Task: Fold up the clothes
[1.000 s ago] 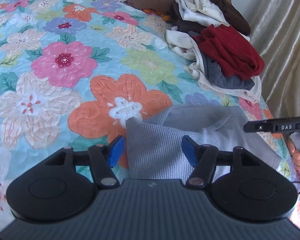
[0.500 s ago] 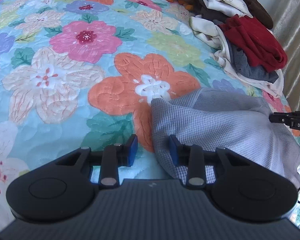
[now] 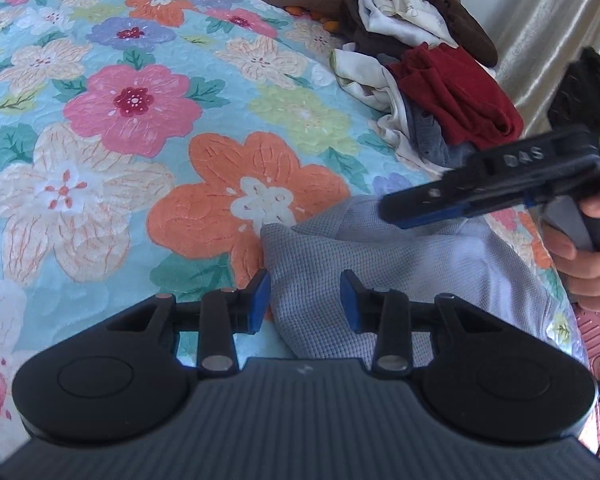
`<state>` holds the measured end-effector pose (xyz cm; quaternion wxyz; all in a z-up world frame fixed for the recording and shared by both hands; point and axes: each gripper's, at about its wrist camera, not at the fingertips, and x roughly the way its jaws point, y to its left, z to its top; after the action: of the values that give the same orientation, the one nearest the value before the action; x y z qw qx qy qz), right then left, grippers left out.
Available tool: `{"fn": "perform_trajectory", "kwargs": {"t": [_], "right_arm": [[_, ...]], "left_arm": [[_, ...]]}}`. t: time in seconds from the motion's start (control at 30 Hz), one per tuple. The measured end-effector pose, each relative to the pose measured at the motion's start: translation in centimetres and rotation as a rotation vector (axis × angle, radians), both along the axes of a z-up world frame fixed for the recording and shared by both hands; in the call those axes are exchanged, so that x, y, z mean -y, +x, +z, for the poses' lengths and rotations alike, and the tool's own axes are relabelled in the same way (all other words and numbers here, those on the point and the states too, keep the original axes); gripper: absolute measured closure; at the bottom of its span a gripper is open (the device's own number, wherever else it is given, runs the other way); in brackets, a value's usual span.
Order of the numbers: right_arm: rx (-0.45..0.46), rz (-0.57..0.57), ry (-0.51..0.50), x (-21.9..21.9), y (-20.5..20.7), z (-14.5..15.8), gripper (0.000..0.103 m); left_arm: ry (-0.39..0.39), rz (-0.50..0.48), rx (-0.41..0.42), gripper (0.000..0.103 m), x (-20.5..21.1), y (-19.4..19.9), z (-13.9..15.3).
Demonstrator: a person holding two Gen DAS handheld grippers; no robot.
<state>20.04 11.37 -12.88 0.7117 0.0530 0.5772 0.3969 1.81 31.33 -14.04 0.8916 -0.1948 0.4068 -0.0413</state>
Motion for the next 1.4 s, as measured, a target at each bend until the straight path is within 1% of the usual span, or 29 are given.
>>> {"fn": "perform_trajectory", "kwargs": {"t": [0.1,0.2,0.23,0.3,0.33,0.37,0.47,0.57,0.63,0.77,0.87,0.93,0.97,1.03,1.07,1.13,1.17,1.2,1.23,1.3,1.37,1.4], "right_arm": [[-0.08,-0.012,-0.024,-2.3,0.6,-2.5,0.055],[-0.166,-0.027,-0.048,-4.2,1.0,-5.0,0.052],[-0.188,-0.024,-0.047,-4.5,0.8,-5.5,0.052],[-0.212,0.003,-0.003,-4.8,0.7,-5.8,0.05],[-0.246,0.01,0.027,-4.9,0.8,-5.9,0.056],[-0.294,0.013,0.06,-5.0,1.0,-6.1,0.076],[-0.377,-0.048,0.141,-4.4,2.0,-6.3,0.086],[-0.477,-0.134,0.23,-3.3,3.2,-7.0,0.087],[-0.519,-0.174,0.27,-2.8,3.9,-7.6,0.087],[-0.522,-0.206,0.297,-2.5,4.3,-7.8,0.087],[-0.532,-0.237,0.325,-2.2,4.7,-7.8,0.086],[-0.459,-0.232,0.259,-2.3,5.0,-7.3,0.084],[-0.384,-0.214,0.199,-2.6,4.9,-6.6,0.084],[-0.193,-0.16,0.069,-3.1,4.2,-4.6,0.076],[-0.102,-0.139,0.038,-3.0,3.5,-3.3,0.072],[0.024,-0.123,0.049,-1.4,1.7,-0.9,0.066],[0.083,-0.117,0.06,-0.5,0.7,0.4,0.059],[0.12,-0.101,0.071,0.6,-0.4,1.1,0.056],[0.145,-0.077,0.083,1.8,-1.5,1.6,0.055],[0.193,-0.029,0.089,4.2,-3.7,2.1,0.055],[0.234,-0.011,0.033,5.4,-5.5,1.1,0.055],[0.253,-0.005,0.002,6.0,-6.3,0.5,0.056]], "left_arm": [[0.02,-0.024,0.001,0.066,0.0,-0.2,-0.2],[0.002,-0.029,0.0,0.066,-0.4,-0.3,-0.8],[-0.001,-0.031,0.002,0.066,-0.5,-0.2,-1.0],[-0.007,-0.033,0.004,0.066,-0.7,-0.1,-1.3],[-0.01,-0.034,0.004,0.066,-0.7,-0.1,-1.5],[-0.014,-0.034,0.004,0.066,-0.8,0.0,-1.6],[-0.034,-0.036,0.015,0.065,-0.8,0.2,-1.6],[-0.044,-0.05,0.014,0.065,-0.5,0.2,-1.8],[-0.045,-0.056,0.003,0.065,-0.2,0.1,-2.2],[-0.038,-0.06,-0.032,0.065,0.0,-0.2,-2.9],[-0.039,-0.056,-0.042,0.065,-0.1,-0.4,-3.2],[-0.045,-0.044,-0.047,0.065,-0.4,-0.5,-3.3],[-0.047,-0.038,-0.044,0.065,-0.5,-0.5,-3.3],[-0.051,-0.024,-0.035,0.065,-0.7,-0.5,-3.0],[-0.058,-0.02,-0.026,0.065,-0.8,-0.6,-2.8],[-0.089,-0.017,-0.006,0.064,-0.9,-0.8,-2.4],[-0.105,-0.017,0.003,0.063,-1.0,-0.9,-2.2],[-0.116,-0.019,0.01,0.062,-0.8,-0.9,-2.1],[-0.124,-0.022,0.016,0.062,-0.6,-0.8,-2.0],[-0.097,-0.03,0.002,0.062,0.1,-0.4,-2.1],[-0.054,-0.017,-0.028,0.057,0.7,0.1,-2.5],[-0.029,0.002,-0.045,0.052,0.9,0.3,-2.8]]}}
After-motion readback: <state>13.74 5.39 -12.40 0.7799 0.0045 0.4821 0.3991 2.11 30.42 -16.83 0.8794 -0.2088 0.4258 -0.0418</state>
